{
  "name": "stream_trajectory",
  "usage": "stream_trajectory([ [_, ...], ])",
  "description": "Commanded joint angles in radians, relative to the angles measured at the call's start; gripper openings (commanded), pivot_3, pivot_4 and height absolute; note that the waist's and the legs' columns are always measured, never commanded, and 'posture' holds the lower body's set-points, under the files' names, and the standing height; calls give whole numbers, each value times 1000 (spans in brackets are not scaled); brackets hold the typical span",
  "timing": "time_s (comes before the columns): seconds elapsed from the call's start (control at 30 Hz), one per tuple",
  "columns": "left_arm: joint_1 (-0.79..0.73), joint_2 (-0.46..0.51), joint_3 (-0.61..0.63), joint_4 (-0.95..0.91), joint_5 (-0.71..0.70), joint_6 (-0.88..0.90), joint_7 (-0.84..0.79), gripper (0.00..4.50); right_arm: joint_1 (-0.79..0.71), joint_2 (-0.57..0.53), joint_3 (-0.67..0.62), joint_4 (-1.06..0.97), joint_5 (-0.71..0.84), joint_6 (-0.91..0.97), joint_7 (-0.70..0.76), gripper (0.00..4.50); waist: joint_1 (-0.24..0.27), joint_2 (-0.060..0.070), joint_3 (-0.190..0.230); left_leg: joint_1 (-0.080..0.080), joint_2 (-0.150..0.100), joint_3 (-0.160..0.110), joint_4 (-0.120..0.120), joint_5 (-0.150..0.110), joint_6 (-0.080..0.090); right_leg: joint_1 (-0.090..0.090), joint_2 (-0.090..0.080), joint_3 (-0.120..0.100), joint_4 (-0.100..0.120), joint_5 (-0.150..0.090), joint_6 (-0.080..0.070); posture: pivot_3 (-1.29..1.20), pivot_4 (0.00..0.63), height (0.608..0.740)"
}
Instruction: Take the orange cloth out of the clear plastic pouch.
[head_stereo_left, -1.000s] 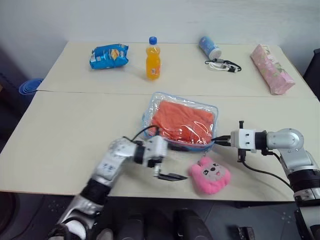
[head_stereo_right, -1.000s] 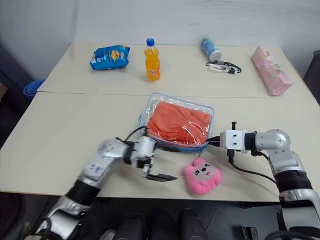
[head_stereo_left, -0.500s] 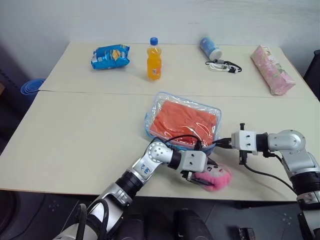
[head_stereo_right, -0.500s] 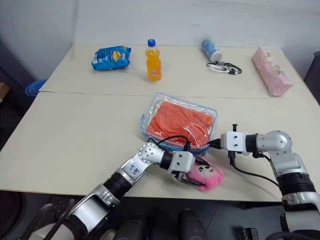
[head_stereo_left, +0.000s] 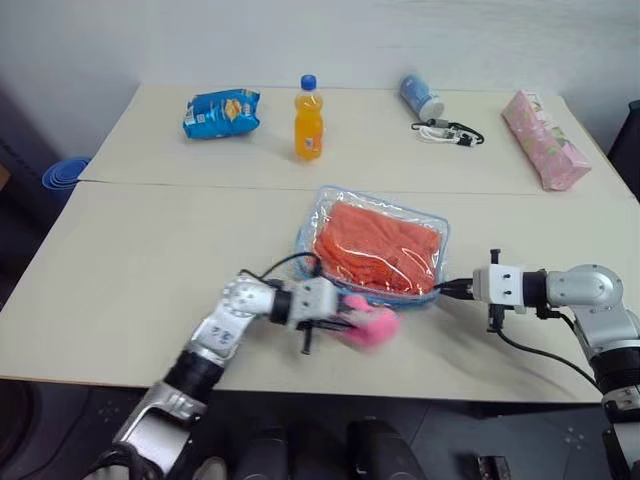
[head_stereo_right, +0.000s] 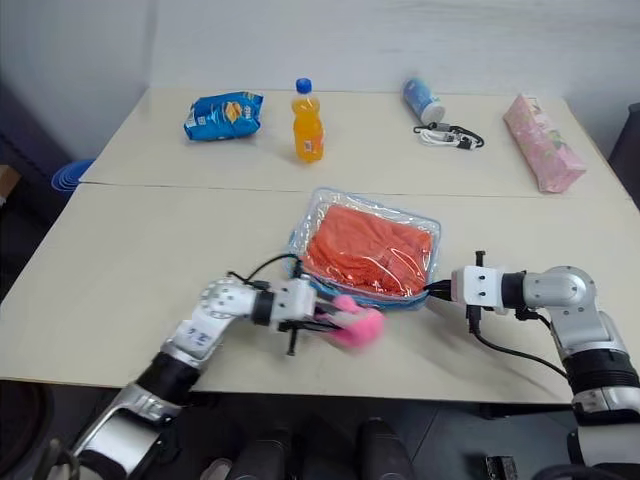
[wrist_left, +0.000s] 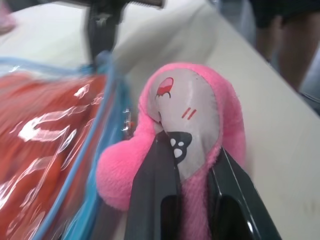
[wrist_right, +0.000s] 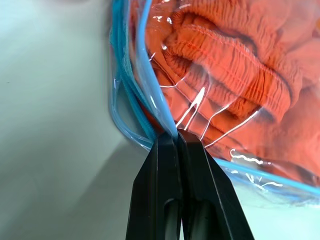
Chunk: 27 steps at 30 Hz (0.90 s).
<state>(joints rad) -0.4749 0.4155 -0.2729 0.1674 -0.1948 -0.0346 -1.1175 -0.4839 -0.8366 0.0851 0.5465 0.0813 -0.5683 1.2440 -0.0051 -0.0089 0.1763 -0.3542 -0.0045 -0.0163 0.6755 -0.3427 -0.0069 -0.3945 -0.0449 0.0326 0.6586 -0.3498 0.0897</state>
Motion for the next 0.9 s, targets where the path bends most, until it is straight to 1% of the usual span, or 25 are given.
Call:
stream_trajectory([
  [0.03,27,83,114,-31,-113,72,-67,128,-19,-20,-30,30,11,-53,-5,0,0,0,0,0,0,0,0,0,0,0,0,0,0,0,0,0,150,740],
  [0.17,50,203,219,90,-133,79,-104,128,-28,-31,-31,52,25,-84,20,0,-2,0,0,0,0,0,-1,0,0,0,0,-1,-1,0,0,0,150,740],
  [0.33,44,288,312,204,-157,117,-112,128,-30,-49,-36,76,42,-141,50,0,-3,1,0,0,0,-1,-2,-1,1,0,-1,-1,-1,0,0,0,150,740],
  [0.57,-20,354,396,464,-138,78,-62,128,-66,-59,-47,134,64,-193,63,0,-22,1,0,0,0,-1,-3,-1,1,0,-1,-2,-1,0,0,0,150,740],
  [0.63,-24,352,408,479,-145,49,-62,128,-67,-57,-46,133,82,-184,74,0,-27,1,0,0,0,-1,-4,0,1,-1,-1,-2,0,0,0,0,150,740],
  [0.7,-9,350,408,434,-166,67,-91,128,-49,-41,-61,84,137,-82,67,0,-28,1,0,0,0,0,-5,0,0,-2,-1,-2,0,0,0,0,150,740],
  [0.77,19,349,392,348,-184,100,-116,838,-16,-40,-67,-2,192,56,61,0,-27,1,0,0,0,0,-6,0,0,-2,-1,-1,0,0,0,0,150,740],
  [0.8,30,348,386,313,-186,109,-118,1094,2,-40,-74,-45,220,114,60,0,-25,1,0,0,0,0,-7,0,0,-3,-1,-1,0,0,0,0,150,740],
  [0.83,39,345,381,257,-190,122,-111,1460,36,-47,-85,-123,263,197,59,205,-24,1,0,-1,0,-1,-7,0,0,-3,-1,-1,0,0,0,0,150,740],
  [0.9,48,342,380,189,-195,134,-100,2073,84,-55,-109,-223,297,272,53,609,-19,1,0,-2,0,-1,-8,0,0,-4,-1,-2,0,0,0,0,150,740],
])
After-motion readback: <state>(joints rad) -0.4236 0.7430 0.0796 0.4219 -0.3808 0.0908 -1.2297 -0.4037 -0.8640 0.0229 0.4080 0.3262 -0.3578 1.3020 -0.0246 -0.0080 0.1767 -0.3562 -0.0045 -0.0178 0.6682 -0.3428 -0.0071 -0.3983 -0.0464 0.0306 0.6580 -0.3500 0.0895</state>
